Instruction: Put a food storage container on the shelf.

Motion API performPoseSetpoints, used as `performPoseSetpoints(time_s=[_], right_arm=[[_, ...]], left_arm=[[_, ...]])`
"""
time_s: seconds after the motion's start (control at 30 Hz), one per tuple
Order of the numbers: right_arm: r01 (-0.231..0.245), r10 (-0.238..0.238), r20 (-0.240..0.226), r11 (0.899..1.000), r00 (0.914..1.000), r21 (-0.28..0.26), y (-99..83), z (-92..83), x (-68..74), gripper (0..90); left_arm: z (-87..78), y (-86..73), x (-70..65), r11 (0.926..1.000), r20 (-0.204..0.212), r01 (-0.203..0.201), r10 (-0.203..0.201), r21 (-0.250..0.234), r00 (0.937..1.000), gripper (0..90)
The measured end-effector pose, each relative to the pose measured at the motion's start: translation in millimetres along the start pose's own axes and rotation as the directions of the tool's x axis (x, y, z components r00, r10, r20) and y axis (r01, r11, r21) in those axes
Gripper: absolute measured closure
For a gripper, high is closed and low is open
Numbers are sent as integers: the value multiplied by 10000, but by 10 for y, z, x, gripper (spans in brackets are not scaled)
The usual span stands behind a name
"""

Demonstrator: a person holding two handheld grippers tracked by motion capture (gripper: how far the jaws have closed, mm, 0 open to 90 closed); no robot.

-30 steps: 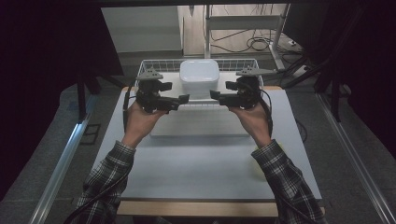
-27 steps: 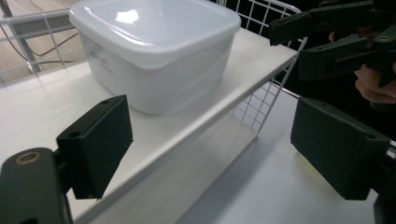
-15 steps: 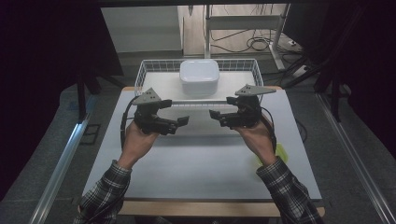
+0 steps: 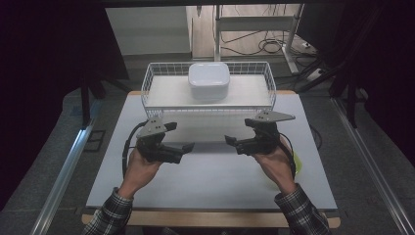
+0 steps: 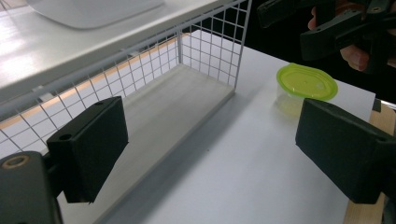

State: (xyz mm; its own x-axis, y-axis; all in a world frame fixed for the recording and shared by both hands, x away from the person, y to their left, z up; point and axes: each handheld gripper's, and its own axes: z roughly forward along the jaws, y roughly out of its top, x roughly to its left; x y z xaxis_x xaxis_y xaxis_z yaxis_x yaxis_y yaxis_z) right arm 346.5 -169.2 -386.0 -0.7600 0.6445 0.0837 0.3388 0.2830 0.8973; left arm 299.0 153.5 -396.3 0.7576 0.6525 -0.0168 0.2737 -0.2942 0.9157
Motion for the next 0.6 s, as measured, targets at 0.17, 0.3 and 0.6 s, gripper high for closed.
performPoseSetpoints(time_s=[0.17,0.3,0.6], right_arm=[[79,-78,-28,9995,10000,292,-162,-35,1,33],[517,-519,83,9984,9986,235,-255,-69,10,30],[198,-202,138,9993,9997,310,-523,-166,25,30]], left_arm=[[-2,-166,-27,9995,-96,-243,245,198,9997,75],[-7,-282,-39,9986,-124,-416,421,335,9990,63],[-51,-596,-31,9990,-369,245,-232,364,9991,64]])
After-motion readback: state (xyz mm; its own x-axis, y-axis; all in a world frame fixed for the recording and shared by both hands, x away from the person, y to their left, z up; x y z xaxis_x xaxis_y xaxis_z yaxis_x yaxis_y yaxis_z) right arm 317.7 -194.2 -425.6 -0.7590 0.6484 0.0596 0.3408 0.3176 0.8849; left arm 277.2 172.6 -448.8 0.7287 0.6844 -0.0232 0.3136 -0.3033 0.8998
